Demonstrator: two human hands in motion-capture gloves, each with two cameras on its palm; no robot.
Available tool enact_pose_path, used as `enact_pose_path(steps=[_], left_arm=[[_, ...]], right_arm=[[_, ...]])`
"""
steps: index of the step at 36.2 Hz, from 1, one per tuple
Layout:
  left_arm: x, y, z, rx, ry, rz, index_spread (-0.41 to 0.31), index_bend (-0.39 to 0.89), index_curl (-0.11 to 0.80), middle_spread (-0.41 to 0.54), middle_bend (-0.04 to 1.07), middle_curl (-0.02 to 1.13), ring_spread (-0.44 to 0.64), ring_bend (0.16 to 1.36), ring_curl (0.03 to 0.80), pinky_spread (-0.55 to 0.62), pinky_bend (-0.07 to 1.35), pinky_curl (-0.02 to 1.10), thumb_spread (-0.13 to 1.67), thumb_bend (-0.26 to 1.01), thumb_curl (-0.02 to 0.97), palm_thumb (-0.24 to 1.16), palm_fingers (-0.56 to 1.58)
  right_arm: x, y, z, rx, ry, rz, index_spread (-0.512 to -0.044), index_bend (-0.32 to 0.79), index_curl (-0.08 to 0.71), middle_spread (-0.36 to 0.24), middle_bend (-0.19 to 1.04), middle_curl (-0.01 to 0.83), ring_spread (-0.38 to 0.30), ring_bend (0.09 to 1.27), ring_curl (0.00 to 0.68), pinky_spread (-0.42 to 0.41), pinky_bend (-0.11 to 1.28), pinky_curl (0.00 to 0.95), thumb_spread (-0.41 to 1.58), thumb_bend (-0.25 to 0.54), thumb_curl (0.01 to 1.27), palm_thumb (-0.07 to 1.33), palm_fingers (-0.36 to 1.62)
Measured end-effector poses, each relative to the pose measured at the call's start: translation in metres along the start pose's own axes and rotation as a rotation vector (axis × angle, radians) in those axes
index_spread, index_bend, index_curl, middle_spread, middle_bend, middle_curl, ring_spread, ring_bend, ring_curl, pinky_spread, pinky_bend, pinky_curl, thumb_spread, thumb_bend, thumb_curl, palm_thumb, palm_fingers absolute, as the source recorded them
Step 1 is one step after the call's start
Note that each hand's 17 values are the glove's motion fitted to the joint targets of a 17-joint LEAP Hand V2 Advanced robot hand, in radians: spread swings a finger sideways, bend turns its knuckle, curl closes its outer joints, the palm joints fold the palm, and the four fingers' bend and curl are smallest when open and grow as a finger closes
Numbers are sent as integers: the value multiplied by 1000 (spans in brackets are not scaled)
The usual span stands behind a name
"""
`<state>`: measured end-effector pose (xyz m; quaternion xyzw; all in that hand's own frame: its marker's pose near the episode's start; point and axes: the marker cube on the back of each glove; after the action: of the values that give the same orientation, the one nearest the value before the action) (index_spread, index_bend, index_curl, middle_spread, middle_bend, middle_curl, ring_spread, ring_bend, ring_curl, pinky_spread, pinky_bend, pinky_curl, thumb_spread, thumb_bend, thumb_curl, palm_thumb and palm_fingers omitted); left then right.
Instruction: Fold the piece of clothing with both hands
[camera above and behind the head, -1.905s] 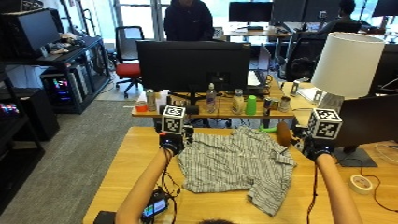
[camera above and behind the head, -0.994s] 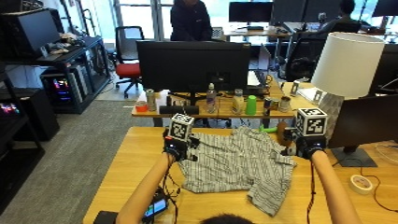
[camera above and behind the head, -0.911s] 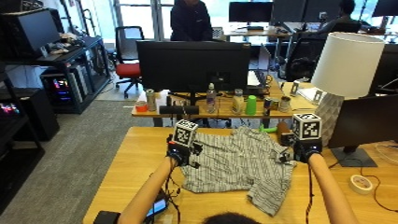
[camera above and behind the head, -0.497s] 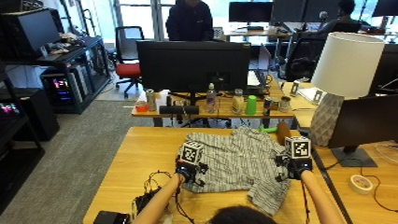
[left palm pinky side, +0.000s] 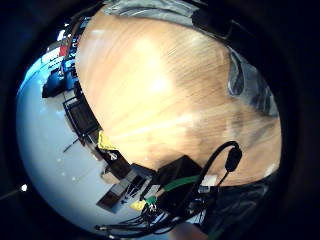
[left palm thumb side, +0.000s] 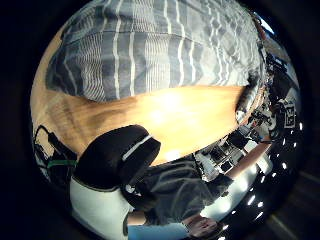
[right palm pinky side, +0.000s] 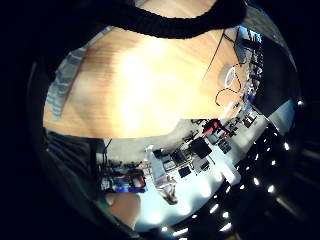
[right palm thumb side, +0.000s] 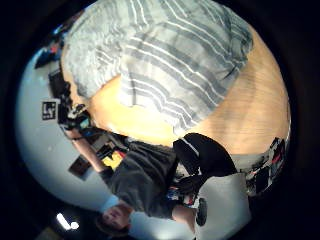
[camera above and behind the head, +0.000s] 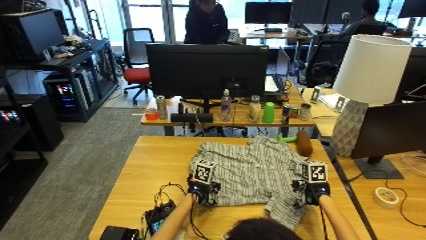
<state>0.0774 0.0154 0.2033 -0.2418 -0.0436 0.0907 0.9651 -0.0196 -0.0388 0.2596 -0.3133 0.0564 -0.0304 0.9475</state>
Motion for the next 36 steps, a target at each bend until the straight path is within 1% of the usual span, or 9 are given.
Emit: enact_pose_path(steps=[2,6,10,12,16,19,24,30,36], left_arm=[[-1,-5,2,22,0,-25,-73,101,142,276,167,217,424,693,243,378,729,334,876,-27,271,142,-55],[1,-14,6,39,7,-13,-79,121,152,247,162,219,362,726,255,320,757,344,917,-4,277,196,28],[2,-19,12,14,6,-35,-85,150,170,136,239,252,221,731,254,196,715,327,980,18,284,274,245],[3,-18,14,-7,9,-35,-86,151,181,107,240,265,183,723,259,161,704,328,999,15,286,292,275],[4,-16,17,-30,7,-23,-88,137,197,63,216,284,118,702,270,84,719,342,1028,7,286,325,325],[4,-17,18,-10,-5,-26,-90,124,203,50,195,297,98,683,276,51,730,352,1043,-5,285,338,319],[4,-21,15,76,-35,-10,-97,101,200,35,162,297,67,664,280,-32,793,367,1052,-11,285,369,354],[8,-30,6,261,-67,50,-155,154,229,-88,146,283,-94,645,277,-275,879,363,1062,6,291,444,735],[6,-38,-2,461,-134,19,-211,188,273,-178,184,313,-231,581,290,-407,866,365,1076,43,308,577,1021]], right_arm=[[2,0,3,-27,-8,40,-409,106,153,-50,193,321,87,440,290,261,718,374,990,-18,269,600,101],[1,-14,3,38,-9,-108,-409,108,154,-50,194,325,87,442,292,261,724,375,987,-22,273,605,98],[-2,-5,1,46,-17,-143,-407,111,157,-50,192,327,87,448,294,262,726,373,983,-23,275,610,99],[-2,-1,1,32,-23,-129,-406,112,158,-50,192,328,87,450,295,262,727,372,983,-25,276,608,99],[3,4,2,20,2,44,-406,110,159,-50,191,329,87,463,299,262,728,370,981,-25,277,611,100],[-7,15,2,78,20,-64,-405,111,160,-50,191,331,87,465,300,257,729,370,981,-24,278,614,98],[-23,48,2,77,19,-77,-405,111,162,-50,192,333,87,468,302,255,733,369,980,-27,278,609,96],[-33,63,2,74,1,-74,-405,109,161,-50,193,336,87,471,303,253,737,367,980,-26,280,608,93],[-26,54,5,112,54,-23,-405,110,161,-50,193,338,87,473,303,253,740,366,981,-26,281,607,92]])
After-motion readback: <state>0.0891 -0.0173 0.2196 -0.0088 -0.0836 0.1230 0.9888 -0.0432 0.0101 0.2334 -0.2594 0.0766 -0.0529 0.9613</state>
